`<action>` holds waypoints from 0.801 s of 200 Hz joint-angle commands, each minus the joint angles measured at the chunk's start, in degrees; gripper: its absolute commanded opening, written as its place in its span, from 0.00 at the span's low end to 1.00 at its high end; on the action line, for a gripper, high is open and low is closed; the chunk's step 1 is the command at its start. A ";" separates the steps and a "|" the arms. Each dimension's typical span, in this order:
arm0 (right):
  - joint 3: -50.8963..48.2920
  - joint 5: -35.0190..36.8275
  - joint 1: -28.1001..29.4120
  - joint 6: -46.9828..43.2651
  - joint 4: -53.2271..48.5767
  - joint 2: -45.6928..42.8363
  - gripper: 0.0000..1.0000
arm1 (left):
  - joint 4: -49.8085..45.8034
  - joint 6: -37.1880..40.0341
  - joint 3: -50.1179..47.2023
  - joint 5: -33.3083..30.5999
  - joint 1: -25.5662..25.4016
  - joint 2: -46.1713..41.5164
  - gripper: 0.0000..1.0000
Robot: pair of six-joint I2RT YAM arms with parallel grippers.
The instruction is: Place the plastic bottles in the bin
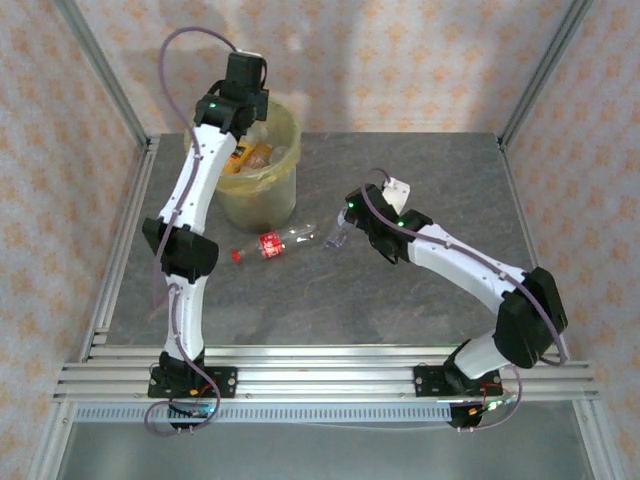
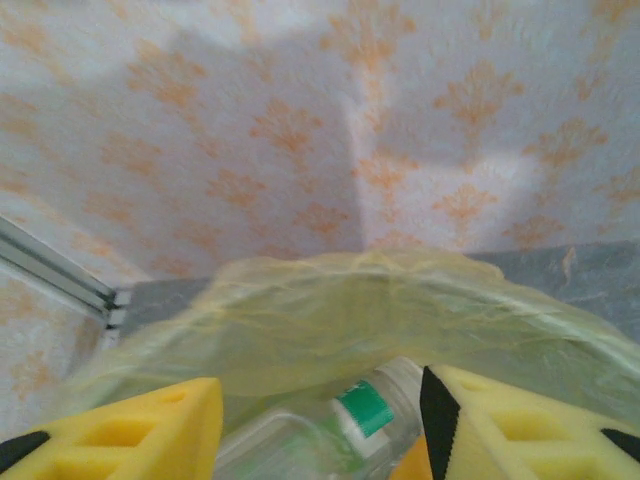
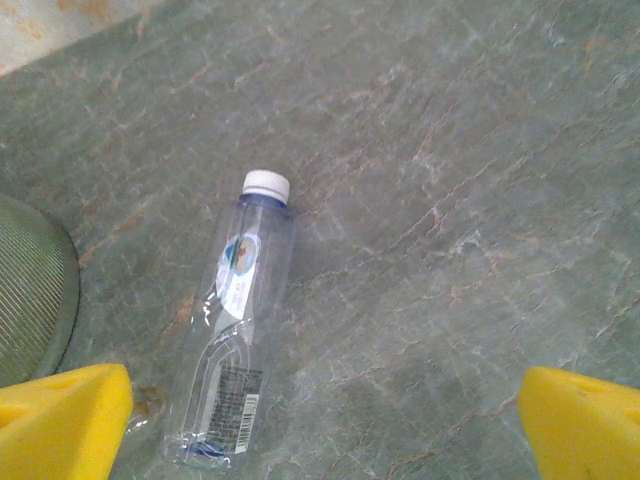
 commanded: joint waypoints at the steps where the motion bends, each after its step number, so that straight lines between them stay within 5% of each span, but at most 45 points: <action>1: 2.72 -2.66 -0.97 1.67 0.78 2.73 0.99 | -0.14 -1.83 -2.27 -2.41 0.47 -7.59 0.59; 72: 7.55 -10.57 -3.59 2.02 1.61 12.40 0.99 | 5.31 -6.40 -20.09 -1.13 0.52 -25.35 0.78; 103: 10.19 -13.22 -3.98 1.98 1.11 16.49 0.99 | 11.04 -10.98 -34.46 -0.44 0.50 -36.05 1.00; 160: 12.54 -17.37 -3.99 1.08 0.58 21.86 0.96 | 16.35 -20.19 -54.68 2.81 0.51 -50.52 1.00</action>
